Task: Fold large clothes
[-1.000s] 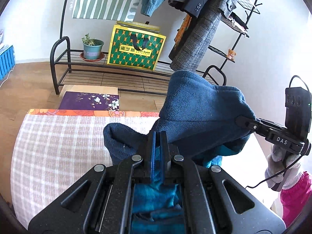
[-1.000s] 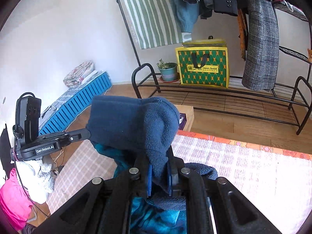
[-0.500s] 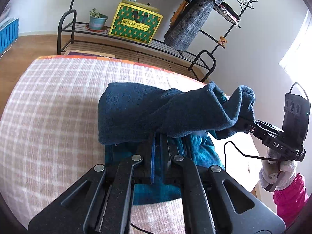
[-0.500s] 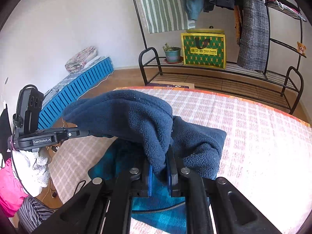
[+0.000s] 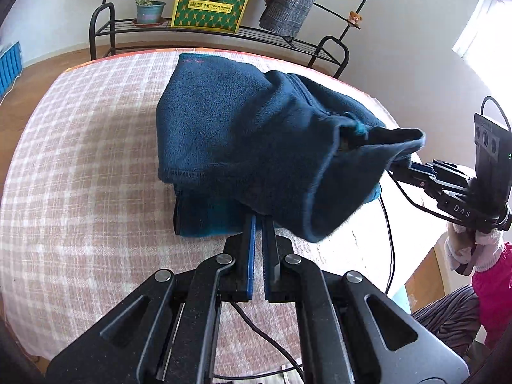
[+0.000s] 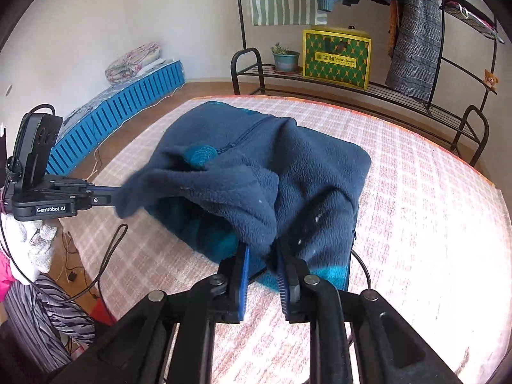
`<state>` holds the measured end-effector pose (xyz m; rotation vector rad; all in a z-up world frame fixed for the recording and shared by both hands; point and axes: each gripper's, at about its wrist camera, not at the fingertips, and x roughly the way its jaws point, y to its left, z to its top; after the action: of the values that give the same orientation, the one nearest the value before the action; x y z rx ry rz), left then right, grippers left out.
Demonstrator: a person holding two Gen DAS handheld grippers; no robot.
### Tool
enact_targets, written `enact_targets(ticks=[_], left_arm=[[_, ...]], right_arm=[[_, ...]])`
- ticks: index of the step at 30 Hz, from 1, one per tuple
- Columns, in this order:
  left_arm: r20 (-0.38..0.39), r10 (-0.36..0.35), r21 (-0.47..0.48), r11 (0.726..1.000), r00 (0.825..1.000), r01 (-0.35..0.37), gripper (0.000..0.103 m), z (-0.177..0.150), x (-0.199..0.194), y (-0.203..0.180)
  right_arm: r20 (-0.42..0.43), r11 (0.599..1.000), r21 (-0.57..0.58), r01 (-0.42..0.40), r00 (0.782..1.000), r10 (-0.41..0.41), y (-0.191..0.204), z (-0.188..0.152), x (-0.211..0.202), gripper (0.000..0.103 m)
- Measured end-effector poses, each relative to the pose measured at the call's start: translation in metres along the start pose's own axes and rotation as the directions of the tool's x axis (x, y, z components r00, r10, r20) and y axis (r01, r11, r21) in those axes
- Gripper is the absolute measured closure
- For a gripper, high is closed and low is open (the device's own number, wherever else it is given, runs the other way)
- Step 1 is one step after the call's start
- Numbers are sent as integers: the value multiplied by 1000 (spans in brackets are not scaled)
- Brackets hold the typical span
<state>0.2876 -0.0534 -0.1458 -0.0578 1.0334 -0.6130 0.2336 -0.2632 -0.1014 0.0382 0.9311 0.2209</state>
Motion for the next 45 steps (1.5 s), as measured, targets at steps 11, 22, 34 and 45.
enact_targets(ticks=[11,22,34,45], left_arm=[[178,-6,47,999,984,-2,102,2,-139,-32],[359,-57,71,997,932,34,69,18,-278,-73],[247,-67,-109,989,967,96,49,41,-178,-7],[40,-124,-387,913,992,129,44,77,7,111]], right_arm=[[153,1000,-18,7,988,-4,40,-15,-136,67],[298,999,-44,24,954,-10,80,-19,-252,38],[221,995,104,1,975,-24,29,-16,-186,36],[86,907,412,-88,995,57,-70,-22,-47,36]])
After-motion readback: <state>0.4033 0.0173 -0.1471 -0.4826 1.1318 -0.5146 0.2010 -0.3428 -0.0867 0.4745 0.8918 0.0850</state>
